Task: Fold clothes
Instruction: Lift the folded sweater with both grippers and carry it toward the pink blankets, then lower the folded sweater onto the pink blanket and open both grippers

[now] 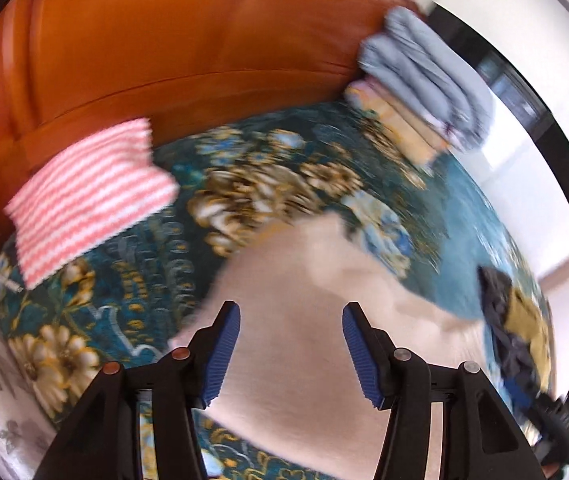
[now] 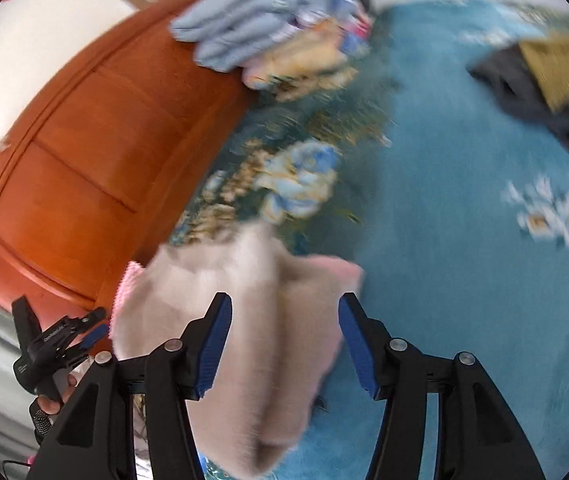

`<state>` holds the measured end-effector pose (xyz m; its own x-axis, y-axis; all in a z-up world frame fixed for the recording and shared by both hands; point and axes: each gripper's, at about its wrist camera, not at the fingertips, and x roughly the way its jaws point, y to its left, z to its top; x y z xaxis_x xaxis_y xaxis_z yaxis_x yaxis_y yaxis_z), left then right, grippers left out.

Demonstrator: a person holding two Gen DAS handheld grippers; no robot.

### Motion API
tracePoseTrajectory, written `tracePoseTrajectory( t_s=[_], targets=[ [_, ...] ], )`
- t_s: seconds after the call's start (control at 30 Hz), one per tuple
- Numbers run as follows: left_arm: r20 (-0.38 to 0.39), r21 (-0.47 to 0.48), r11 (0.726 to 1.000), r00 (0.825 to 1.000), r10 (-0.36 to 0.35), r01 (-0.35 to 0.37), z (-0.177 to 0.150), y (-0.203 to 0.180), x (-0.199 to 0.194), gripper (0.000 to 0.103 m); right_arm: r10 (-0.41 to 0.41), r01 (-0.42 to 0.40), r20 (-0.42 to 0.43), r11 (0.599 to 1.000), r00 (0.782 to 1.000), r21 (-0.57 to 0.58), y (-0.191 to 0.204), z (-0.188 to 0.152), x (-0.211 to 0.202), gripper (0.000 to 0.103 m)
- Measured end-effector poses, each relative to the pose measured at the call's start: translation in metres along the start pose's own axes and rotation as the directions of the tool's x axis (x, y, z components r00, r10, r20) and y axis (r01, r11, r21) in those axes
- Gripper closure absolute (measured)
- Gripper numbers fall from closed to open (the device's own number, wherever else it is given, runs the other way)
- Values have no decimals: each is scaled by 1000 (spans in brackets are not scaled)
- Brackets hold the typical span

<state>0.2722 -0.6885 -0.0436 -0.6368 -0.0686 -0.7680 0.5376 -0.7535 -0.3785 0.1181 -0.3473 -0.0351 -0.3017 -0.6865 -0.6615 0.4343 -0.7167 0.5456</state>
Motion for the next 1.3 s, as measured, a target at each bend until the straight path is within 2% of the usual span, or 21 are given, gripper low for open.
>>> tracePoseTrajectory(
  t_s=[0.13, 0.27, 0.37, 0.43, 0.57, 0.7, 0.9, 0.97, 1.07, 1.17, 1.3],
  targets=[
    [-37, 129, 990, 998, 57, -51, -12, -26, 22, 44, 17, -33, -66, 972, 998, -235, 49, -18, 18, 46],
    [-61, 125, 990, 996, 69, -61, -21, -19, 41, 44, -33, -16, -125, 930, 992, -368, 64, -38, 44, 46],
    [-68, 90, 995, 997, 46, -40, -22, -10, 47, 44, -80, 24, -141, 933, 987, -360, 53, -38, 65, 46],
    [-72, 102, 994, 996, 49, -42, -22, -10, 51, 44, -102, 44, -147, 935, 984, -353, 48, -38, 75, 46],
    [-95, 113, 993, 994, 43, -33, -24, -6, 62, 44, -115, 60, -154, 944, 981, -323, 42, -37, 86, 46],
    [-108, 58, 998, 994, 2, 4, -22, 4, 68, 44, -121, 68, -175, 957, 977, -283, 35, -36, 95, 46],
    [-105, 12, 1000, 994, 16, -15, -21, 2, 64, 43, -152, 80, -225, 950, 962, -302, 39, -31, 102, 44],
    [-89, 18, 999, 995, 35, -33, -24, -4, 55, 43, -153, 79, -237, 953, 959, -292, 41, -28, 99, 44],
    [-42, 27, 999, 998, 47, -46, -35, -10, 36, 43, -104, 48, -195, 960, 975, -277, 45, -28, 76, 43],
    [8, -23, 1000, 1000, 10, -10, -56, -12, 17, 40, -60, 17, -148, 962, 987, -274, 42, -36, 47, 43],
    [54, -87, 996, 999, -1, 6, -93, -23, 2, 34, -60, 28, -109, 962, 992, -272, 27, -55, 19, 43]
  ],
)
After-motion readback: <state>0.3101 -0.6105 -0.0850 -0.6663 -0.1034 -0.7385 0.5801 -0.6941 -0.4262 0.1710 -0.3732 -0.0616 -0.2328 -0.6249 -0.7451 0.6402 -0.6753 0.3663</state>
